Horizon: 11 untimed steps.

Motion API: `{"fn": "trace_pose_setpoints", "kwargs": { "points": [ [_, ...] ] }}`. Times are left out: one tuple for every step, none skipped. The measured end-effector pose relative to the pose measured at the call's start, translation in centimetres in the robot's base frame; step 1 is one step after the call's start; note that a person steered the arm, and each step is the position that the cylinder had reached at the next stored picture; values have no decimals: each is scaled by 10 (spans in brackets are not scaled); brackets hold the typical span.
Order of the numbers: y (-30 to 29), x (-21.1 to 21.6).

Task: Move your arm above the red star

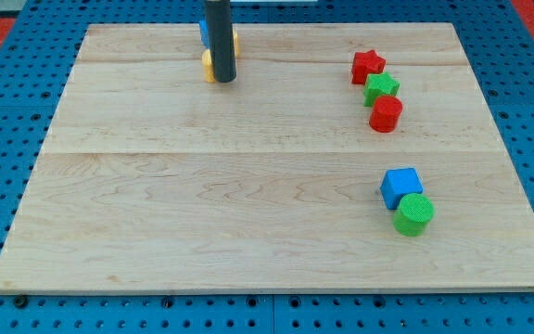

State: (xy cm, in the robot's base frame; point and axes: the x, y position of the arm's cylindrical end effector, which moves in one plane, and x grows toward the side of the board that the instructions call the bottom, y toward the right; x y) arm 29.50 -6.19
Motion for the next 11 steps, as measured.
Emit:
{"fn": "trace_pose_setpoints", "kwargs": {
  "points": [
    [0,-11],
    [10,-19],
    [38,-19],
    [44,-19],
    [44,-19],
    [44,-23],
    [55,-24],
    [98,-62],
    [168,-68],
    [232,-42],
    [258,-30]
  ]
}}
